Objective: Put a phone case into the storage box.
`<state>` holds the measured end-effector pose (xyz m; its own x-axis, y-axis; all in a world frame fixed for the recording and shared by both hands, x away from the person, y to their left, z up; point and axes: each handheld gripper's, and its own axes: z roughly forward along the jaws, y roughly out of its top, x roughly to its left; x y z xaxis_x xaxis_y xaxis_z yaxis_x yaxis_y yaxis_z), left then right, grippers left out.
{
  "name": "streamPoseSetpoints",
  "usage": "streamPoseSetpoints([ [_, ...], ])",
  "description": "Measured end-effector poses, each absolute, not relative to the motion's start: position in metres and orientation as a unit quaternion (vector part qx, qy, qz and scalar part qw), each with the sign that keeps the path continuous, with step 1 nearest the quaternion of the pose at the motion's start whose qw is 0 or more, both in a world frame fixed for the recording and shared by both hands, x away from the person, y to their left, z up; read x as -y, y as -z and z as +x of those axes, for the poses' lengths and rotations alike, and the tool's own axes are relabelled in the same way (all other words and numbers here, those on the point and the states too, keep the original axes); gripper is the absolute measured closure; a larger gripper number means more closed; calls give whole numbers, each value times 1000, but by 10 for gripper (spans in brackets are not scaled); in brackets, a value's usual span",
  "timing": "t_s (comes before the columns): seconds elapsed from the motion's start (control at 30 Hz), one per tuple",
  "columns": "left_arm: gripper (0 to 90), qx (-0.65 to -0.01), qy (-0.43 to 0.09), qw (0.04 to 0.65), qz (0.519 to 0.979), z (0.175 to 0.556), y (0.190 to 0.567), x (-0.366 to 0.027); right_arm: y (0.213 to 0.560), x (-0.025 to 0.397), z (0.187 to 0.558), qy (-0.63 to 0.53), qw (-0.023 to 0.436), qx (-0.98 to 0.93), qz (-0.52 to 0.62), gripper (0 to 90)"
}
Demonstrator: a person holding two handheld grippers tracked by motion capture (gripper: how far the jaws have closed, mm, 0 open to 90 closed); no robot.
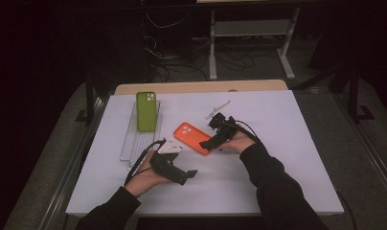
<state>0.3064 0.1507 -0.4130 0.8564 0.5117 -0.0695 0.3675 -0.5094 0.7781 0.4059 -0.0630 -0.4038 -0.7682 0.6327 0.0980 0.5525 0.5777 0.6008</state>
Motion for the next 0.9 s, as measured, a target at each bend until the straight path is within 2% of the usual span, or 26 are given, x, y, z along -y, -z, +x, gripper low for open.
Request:
streamPoseSetpoints([
  [0.43,0,-259,-82,429,862,306,412,-152,428,44,418,-254,60,-905,337,0],
  [0.9,0,-261,-79,431,860,306,412,-152,439,31,414,-221,61,-919,321,24],
])
